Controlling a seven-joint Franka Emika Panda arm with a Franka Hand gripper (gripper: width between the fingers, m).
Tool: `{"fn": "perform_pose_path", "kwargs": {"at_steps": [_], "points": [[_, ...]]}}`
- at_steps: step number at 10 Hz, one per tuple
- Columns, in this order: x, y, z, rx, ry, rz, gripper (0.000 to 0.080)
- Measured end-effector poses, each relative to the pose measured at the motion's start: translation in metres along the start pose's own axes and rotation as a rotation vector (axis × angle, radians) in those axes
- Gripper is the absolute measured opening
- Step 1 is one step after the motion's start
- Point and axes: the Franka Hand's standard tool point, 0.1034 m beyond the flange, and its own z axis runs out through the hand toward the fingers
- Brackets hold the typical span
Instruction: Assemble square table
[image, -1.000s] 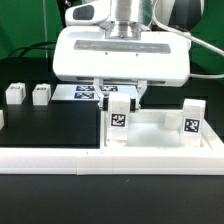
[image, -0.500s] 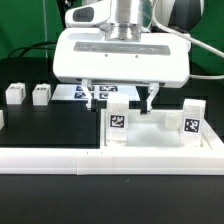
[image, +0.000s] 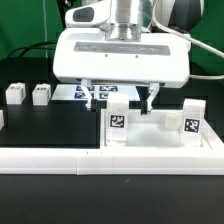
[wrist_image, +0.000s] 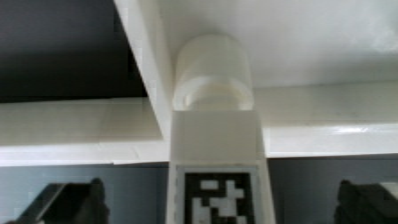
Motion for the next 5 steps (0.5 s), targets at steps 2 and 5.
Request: {"fn": "perform_pose_path", "kwargs": {"at_steps": [2,5], "points": [[0.022,-0.011,-0.011,0.019,-0.07,0.04,0.0649],[0.019,-0.005,0.001,0.035,-0.249,0.063,0.0649]]}}
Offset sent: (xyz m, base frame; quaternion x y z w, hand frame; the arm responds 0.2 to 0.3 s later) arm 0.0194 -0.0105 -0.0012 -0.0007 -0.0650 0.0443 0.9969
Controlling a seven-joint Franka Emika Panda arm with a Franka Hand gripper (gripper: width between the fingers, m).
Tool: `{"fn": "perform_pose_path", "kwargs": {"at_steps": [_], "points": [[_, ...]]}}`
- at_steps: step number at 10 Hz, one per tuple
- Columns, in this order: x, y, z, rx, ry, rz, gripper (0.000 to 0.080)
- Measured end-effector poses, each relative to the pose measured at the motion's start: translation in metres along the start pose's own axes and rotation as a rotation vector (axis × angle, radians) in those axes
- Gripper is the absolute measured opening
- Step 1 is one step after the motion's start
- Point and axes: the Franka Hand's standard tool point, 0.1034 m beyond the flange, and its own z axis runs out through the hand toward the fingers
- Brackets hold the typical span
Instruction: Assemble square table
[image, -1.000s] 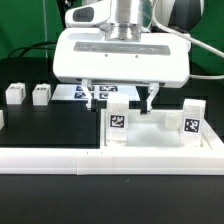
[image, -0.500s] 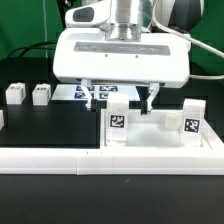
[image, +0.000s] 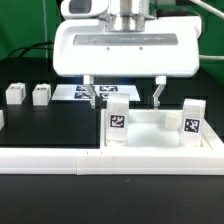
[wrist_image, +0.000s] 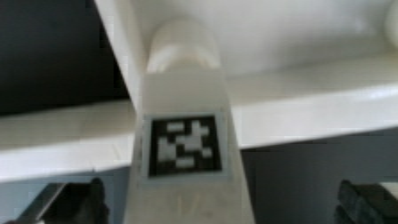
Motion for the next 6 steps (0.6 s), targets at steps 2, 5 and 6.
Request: {"fn": "perform_pose_path", "kwargs": {"at_steps": [2,5,6], "points": [[-0.003,0.005,0.002,0.01,-0.173,0.036,0.0649],[0.002,0.018,0.002,0.018,-0.381,0.068,0.0649],[0.01,0.017,0.002,0.015,-0.342,0.073,0.0649]]}}
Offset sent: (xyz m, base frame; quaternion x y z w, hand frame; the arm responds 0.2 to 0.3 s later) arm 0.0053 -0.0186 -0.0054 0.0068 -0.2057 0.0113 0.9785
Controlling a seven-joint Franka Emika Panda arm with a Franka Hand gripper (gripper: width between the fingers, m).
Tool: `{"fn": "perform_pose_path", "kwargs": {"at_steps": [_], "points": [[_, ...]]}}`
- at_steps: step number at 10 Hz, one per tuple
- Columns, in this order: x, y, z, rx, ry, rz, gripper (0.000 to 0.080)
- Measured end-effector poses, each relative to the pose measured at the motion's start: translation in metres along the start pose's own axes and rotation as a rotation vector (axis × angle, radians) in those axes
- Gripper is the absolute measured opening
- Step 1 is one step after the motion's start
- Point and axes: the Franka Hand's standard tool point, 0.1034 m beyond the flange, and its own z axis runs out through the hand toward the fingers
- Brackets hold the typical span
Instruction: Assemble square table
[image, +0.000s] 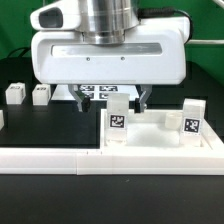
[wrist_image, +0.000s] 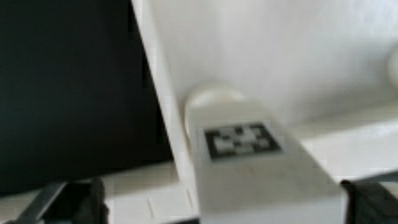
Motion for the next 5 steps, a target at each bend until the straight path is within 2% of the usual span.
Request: {"fn": "perform_pose_path", "kwargs": {"at_steps": [2,3,4,5], "points": [[-0.0008,0.0029,0.0042,-0.004,0.022,0.022,0.0649],[-0.0006,0.0032,0.0043,-0.004,0.023,0.023,0.0516],[-0.0007,0.0031,0.0046,-0.002,0.022,0.071,0.0516],[-0.0008,0.003,0.0049,-0.001,0.022,0.169,0.0329]]}}
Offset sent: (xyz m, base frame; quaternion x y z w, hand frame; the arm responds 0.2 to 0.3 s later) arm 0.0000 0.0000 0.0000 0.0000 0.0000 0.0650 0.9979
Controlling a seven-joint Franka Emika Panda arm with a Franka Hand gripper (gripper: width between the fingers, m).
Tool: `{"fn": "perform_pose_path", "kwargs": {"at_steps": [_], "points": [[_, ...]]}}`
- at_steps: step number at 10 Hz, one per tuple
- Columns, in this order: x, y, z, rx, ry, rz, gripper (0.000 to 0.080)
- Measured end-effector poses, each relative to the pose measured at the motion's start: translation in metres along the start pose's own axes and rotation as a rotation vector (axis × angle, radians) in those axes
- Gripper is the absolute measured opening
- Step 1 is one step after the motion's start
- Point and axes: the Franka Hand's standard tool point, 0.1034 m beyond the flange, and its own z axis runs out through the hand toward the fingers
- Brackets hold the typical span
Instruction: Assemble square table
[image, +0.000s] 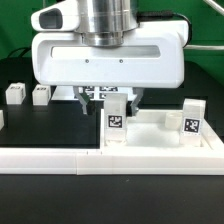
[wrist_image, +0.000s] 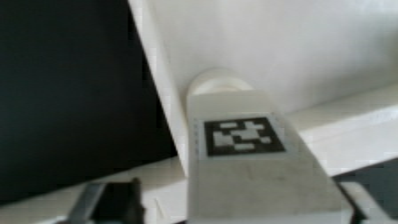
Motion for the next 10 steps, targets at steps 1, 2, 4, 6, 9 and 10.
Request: {"fn": "perform_pose_path", "kwargs": {"at_steps": [1,2,4,6,9,10], "points": [[-0.0002,-0.0001,0.0004,0.0,0.0,0.086,0.0329],[-0.0003,0.0001,0.0007,-0.001,-0.001,0.156,0.029],[-0.0004,0.0,0.001,-0.001,-0.001,0.294,0.029],[0.0008,0.0005,0.0025,0.004,0.03,0.484,0.029],[-0.001,0.0029,0.0028,0.001,0.017,0.85,0.029],[-0.0026,0.003,0.003,0.004,0.015,1.018,0.029]]}}
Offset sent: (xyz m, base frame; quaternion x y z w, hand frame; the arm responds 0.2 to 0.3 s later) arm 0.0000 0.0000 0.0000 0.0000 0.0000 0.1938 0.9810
